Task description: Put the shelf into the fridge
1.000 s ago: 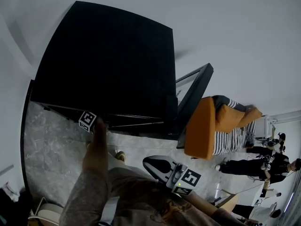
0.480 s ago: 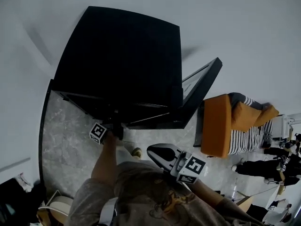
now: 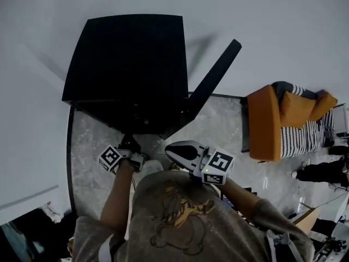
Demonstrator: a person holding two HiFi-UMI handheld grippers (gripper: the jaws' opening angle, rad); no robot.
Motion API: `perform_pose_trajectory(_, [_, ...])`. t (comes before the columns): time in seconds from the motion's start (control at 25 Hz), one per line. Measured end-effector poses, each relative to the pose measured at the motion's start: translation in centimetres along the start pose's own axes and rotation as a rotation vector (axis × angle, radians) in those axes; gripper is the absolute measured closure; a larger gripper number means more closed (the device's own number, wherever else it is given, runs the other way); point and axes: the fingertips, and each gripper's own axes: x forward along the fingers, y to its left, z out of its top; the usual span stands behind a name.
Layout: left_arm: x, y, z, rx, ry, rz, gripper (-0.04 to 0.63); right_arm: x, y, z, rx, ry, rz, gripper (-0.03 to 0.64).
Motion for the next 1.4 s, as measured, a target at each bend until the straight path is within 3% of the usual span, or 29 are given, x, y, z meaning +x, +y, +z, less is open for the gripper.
perform_pose_trajectory(0.08, [-1.0, -3.4, -1.0, 0.043, 0.054, -0.02, 0.592, -0.3, 0.0, 0.3, -0.01, -0.018, 0.016, 0.588])
perform_pose_trajectory(0.24, [-2.9, -9.9, -3.5, 0.038, 0.139, -0.078, 0.592, -0.9, -0.3, 0.8, 0.0, -0.035, 0.034, 0.588])
perform_pose_trajectory(0.32, [-3.7, -12.0, -4.2, 0.086, 0.183, -0.08, 0.591, -0.9, -0.4, 0.9, -0.015, -0.023, 0.057, 0.588])
perform_pose_trajectory(0.56, [-5.8, -16.6, -6.1, 0.277, 0.33, -0.139, 0.591, -1.9, 0.5, 1.8, -0.086, -0.001, 0.134, 0.588])
perform_pose_trajectory(0.72, [-6.6, -18.6, -8.3, 0.508, 0.446, -0.209, 0.592, -3.0, 1.2, 2.1, -0.104, 0.005, 0.167, 0.588])
perform_pose_trajectory(0.88, [-7.3, -21.7, -9.5, 0.729, 0.464, -0.312, 0.592, -4.1, 2.0, 2.8, -0.12, -0.001, 0.186, 0.588])
perform_pose_trajectory(1.12, [-7.8, -23.1, -10.1, 0.937, 0.457, -0.353, 0.591, -4.9, 2.9, 3.1, -0.14, -0.003, 0.198, 0.588])
perform_pose_trajectory(1.4, [-8.2, -23.3, -10.2, 0.982, 0.431, -0.346, 0.591, -5.3, 4.3, 3.2, -0.147, 0.008, 0.258, 0.588])
